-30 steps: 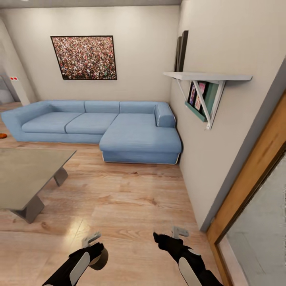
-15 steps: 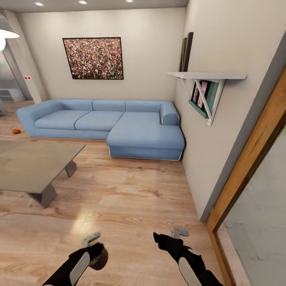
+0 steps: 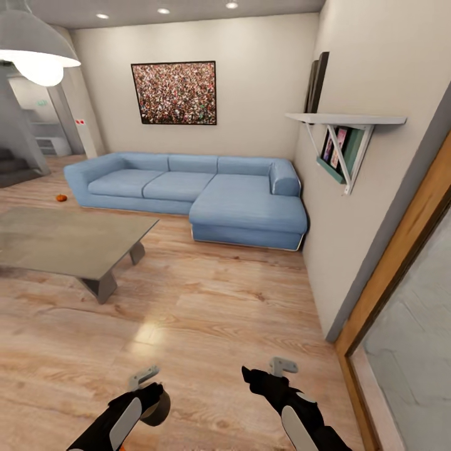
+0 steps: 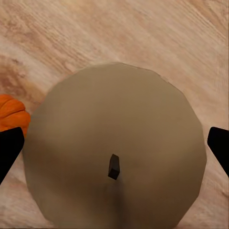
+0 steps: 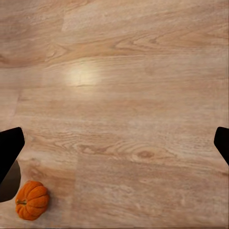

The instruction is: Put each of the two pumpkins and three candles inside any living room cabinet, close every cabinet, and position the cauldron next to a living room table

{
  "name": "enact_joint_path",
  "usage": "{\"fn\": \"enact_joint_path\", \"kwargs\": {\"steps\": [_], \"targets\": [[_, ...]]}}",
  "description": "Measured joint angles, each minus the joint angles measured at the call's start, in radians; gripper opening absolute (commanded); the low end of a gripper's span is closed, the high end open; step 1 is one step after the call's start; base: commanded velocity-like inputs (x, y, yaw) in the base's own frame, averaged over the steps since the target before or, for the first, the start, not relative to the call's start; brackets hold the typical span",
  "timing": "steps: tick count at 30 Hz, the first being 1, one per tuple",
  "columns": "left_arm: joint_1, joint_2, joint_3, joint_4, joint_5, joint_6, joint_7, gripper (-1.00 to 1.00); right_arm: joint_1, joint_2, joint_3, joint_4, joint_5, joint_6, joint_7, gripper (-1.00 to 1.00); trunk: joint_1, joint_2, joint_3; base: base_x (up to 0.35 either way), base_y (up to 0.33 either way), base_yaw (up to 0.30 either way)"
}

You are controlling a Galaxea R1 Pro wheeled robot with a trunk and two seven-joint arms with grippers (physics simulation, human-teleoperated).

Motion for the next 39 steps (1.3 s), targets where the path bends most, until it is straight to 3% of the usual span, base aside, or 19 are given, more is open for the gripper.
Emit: {"fn": "enact_joint_path", "kwargs": {"steps": [28, 39], "targets": [[0.009, 0.005, 0.002, 0.003, -0.002, -0.007, -0.003, -1.00, 0.000, 0.000, 0.001, 0.000, 0.001, 0.000, 0.000, 1.00, 0.000, 0.000, 0.000, -0.008, 0.000, 0.250], [0.009, 0.005, 0.002, 0.006, -0.003, -0.006, -0.002, -1.00, 0.000, 0.000, 0.002, 0.000, 0.001, 0.000, 0.001, 1.00, 0.000, 0.000, 0.000, -0.135, 0.093, 0.279]]}}
